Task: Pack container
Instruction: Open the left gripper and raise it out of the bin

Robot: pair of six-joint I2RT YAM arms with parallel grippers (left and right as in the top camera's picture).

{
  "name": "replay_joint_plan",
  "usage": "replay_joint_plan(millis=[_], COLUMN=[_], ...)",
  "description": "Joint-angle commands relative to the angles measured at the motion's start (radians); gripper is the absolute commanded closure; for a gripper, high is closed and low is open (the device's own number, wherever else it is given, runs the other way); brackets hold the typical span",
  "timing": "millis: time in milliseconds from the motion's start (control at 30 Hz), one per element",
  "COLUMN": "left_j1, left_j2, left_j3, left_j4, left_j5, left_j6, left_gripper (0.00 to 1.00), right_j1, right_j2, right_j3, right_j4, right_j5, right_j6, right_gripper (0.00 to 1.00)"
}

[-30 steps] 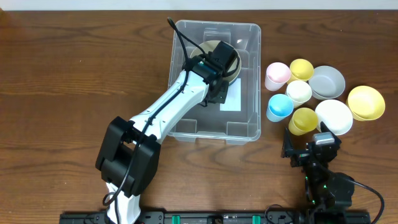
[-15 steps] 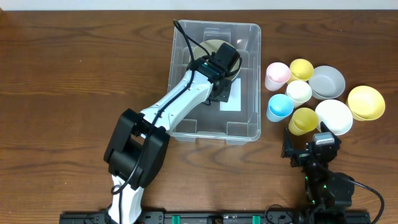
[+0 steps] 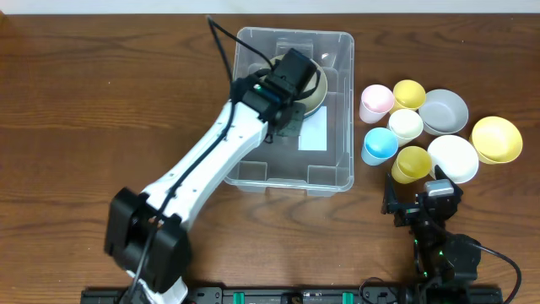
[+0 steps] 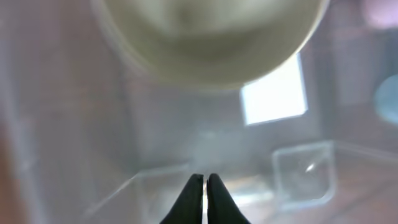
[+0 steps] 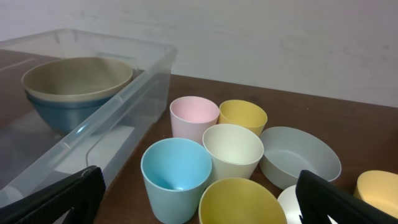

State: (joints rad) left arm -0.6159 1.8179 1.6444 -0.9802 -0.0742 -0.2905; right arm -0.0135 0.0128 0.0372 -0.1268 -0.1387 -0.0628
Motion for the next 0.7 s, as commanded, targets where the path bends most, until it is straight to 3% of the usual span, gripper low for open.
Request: replay_joint_plan(millis=[0,133,667], left_j1=[0.005,0.005,0.005], left_j2=[-0.013,-0.008,-0.008], left_j3=[0.007,-0.005,-0.170], left_j4=[-0.085,-0.198,-0.261], left_j5=[-0.077,-0.077,-0.076], left_j6=[-0.004,-0.029,-0.149], left_gripper=[0.94,0.94,0.94], right_j1=[0.008,0.008,0.008], right_j2=[-0.003,-0.003,-0.003], right_j3=[-0.001,-0.001,-0.001], right_j4=[-0.004,-0.004,-0.004], right_j5=[0.000,0.000,0.000], right_j6=[-0.006,-0.006,-0.006], right_gripper=[0.01,0.01,0.01])
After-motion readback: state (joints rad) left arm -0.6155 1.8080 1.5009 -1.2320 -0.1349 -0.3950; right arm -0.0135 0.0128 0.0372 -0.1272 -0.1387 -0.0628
